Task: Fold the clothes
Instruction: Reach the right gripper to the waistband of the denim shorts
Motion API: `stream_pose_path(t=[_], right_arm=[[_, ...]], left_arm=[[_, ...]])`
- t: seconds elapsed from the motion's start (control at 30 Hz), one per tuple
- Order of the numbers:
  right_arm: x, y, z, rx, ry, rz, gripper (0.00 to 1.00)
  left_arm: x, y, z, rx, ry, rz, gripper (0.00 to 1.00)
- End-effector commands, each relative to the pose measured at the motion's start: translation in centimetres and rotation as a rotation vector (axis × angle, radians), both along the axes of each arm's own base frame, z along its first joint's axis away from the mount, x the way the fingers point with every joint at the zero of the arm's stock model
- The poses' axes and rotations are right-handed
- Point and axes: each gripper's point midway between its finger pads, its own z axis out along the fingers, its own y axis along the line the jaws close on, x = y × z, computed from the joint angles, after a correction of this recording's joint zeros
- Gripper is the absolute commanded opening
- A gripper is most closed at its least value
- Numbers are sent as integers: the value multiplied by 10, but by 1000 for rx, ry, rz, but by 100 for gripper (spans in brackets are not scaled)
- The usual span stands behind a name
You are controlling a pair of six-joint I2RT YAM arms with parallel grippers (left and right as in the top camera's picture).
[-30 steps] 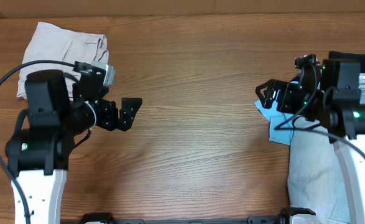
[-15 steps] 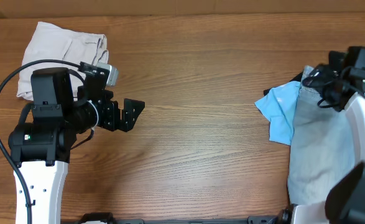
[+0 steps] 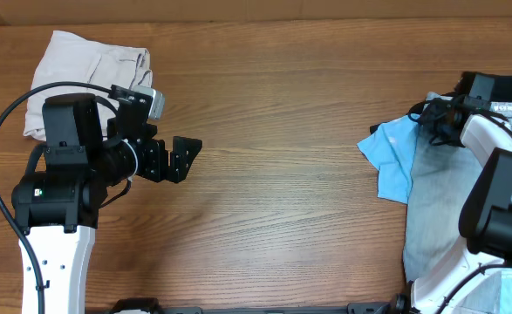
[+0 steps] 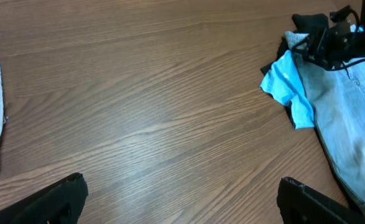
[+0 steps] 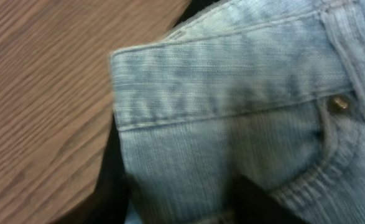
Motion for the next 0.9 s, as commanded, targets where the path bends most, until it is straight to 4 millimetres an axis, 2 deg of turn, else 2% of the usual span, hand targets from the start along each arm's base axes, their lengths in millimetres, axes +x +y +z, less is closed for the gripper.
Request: stream_pose_path(t=[0.0, 0.07, 0.1, 0.27, 0.33, 0.47, 0.63, 0.73, 0.8, 0.87], right_arm=[[6, 3, -6, -21, 10, 27, 58], [5, 5, -10, -29, 22, 38, 33], [4, 3, -10, -35, 28, 33, 24], [4, -4, -5, -36, 23, 19, 19], [3, -8, 1, -37, 20, 9, 4], [1, -21, 25, -44, -2, -17, 4], [1, -36, 91, -84, -109, -48, 4], [-1, -36, 146, -104, -202, -47, 4], [0, -17, 181, -106, -283, 79, 4], [0, 18, 218, -82, -384, 249, 4]], left_arm=[[2, -1, 9, -1, -16, 3, 100], [3, -1, 7, -1, -10, 3, 100], [4, -1, 5, -2, -3, 3, 100], [7, -2, 0, -11, 23, 8, 100], [9, -2, -3, -11, 31, 8, 100], [10, -2, -4, -13, 37, 10, 100], [11, -1, -3, -13, 29, 11, 100], [14, -1, 1, -13, 10, 13, 100], [17, 4, 8, -26, 2, 53, 100], [23, 18, 16, -27, -6, 131, 100]])
